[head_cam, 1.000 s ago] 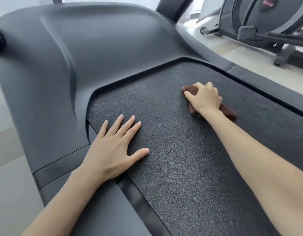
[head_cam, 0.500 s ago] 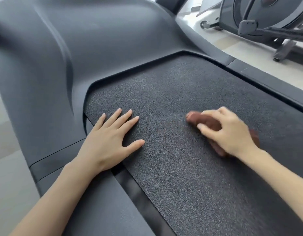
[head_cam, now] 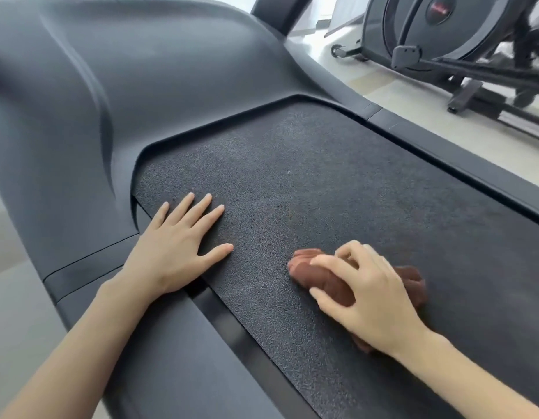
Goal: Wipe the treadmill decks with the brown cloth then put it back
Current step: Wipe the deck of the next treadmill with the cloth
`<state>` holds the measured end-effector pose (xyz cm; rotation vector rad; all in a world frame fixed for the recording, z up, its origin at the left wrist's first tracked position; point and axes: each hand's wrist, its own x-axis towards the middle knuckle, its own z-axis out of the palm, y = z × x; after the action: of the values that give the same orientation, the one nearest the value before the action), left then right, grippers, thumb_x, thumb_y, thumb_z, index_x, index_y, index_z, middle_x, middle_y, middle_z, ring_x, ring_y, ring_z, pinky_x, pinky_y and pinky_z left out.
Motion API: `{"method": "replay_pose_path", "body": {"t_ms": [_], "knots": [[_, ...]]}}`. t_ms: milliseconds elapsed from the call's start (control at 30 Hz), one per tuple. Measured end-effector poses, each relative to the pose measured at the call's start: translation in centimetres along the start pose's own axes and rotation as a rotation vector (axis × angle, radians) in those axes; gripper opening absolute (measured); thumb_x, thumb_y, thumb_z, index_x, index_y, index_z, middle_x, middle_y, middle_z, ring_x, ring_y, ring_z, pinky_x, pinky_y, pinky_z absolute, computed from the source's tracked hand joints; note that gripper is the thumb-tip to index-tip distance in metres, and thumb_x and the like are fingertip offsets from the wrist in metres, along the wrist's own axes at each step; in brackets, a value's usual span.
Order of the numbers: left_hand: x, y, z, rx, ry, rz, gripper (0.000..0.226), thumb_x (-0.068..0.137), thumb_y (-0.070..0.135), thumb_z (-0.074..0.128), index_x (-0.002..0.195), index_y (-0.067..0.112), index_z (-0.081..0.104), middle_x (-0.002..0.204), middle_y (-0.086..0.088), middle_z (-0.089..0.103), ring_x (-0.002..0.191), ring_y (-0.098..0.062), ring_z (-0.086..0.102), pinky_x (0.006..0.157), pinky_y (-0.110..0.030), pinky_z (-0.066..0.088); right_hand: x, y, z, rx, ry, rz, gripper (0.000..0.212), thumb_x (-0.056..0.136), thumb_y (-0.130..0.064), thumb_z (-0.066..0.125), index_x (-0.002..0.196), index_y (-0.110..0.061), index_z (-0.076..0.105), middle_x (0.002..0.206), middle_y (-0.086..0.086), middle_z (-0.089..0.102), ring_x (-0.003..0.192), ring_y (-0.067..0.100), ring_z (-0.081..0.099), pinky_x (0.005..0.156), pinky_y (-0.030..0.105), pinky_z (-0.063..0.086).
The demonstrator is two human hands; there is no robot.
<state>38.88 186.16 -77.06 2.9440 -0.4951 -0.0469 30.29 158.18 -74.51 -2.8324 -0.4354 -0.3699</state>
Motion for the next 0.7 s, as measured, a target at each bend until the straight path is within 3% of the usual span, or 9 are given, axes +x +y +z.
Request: {"method": "replay_pose_path", "body": {"t_ms": [67, 133, 300, 433, 633, 700], "knots": [[-0.5, 0.1, 0.0, -0.002, 0.001, -0.001, 0.093, 0.064, 0.08, -0.005, 0.147, 0.04, 0.003, 0.157, 0.013, -0.003, 0.144, -0.01, -0.009, 0.117, -0.037, -0.005, -3.3, 0.8, -0.9, 0.018, -0.016, -0.127, 0.035, 0.075, -0.051, 0.061, 0.105, -0.033, 0.063, 0.092, -0.005, 0.053, 0.083, 0.018, 0.055, 0.071, 0.038, 0.045], [-0.8, 0.1, 0.0, 0.003, -0.004, -0.004, 0.093, 0.064, 0.08, -0.005, 0.147, 0.04, 0.003, 0.157, 0.013, -0.003, 0.144, -0.01, -0.009, 0.117, -0.037, -0.005, -4.0, 2.9, -1.4, 0.046, -0.023, -0.118, 0.035, 0.074, -0.05, 0.063, 0.105, -0.035, 0.062, 0.09, -0.006, 0.054, 0.082, 0.017, 0.056, 0.071, 0.039, 0.047], [-0.8, 0.4, -0.4, 0.011, -0.016, -0.005, 0.088, 0.072, 0.084, 0.001, 0.148, 0.039, 0.005, 0.157, 0.011, -0.003, 0.144, -0.012, -0.008, 0.118, -0.038, -0.004, 3.6, 8.4, -0.4, -0.079, 0.079, 0.351, 0.036, 0.078, -0.048, 0.065, 0.11, -0.031, 0.065, 0.094, 0.002, 0.056, 0.101, 0.028, 0.056, 0.082, 0.039, 0.045], [-0.7, 0.4, -0.3, 0.012, -0.015, 0.005, 0.09, 0.066, 0.078, 0.002, 0.147, 0.039, 0.005, 0.158, 0.01, -0.001, 0.144, -0.012, -0.007, 0.118, -0.038, -0.003, 8.7, 7.6, 1.7, -0.133, 0.103, 0.54, 0.039, 0.082, -0.054, 0.057, 0.116, -0.034, 0.06, 0.109, 0.007, 0.053, 0.112, 0.03, 0.048, 0.089, 0.041, 0.041], [-0.7, 0.1, -0.2, 0.016, -0.012, 0.007, 0.086, 0.074, 0.085, 0.005, 0.147, 0.04, 0.005, 0.157, 0.011, -0.001, 0.144, -0.011, -0.007, 0.117, -0.037, -0.003, 5.3, -1.0, 2.6, -0.096, 0.039, 0.193, 0.038, 0.078, -0.057, 0.055, 0.108, -0.034, 0.062, 0.096, 0.001, 0.05, 0.095, 0.024, 0.051, 0.079, 0.037, 0.043], [-0.7, 0.0, -0.3, 0.027, -0.016, 0.015, 0.09, 0.067, 0.081, 0.0, 0.147, 0.04, 0.005, 0.157, 0.011, -0.001, 0.144, -0.011, -0.007, 0.117, -0.037, -0.002, 2.8, -2.8, 1.8, -0.037, 0.017, 0.063, 0.037, 0.076, -0.056, 0.053, 0.104, -0.033, 0.063, 0.092, -0.001, 0.049, 0.089, 0.022, 0.052, 0.074, 0.037, 0.046]]}}
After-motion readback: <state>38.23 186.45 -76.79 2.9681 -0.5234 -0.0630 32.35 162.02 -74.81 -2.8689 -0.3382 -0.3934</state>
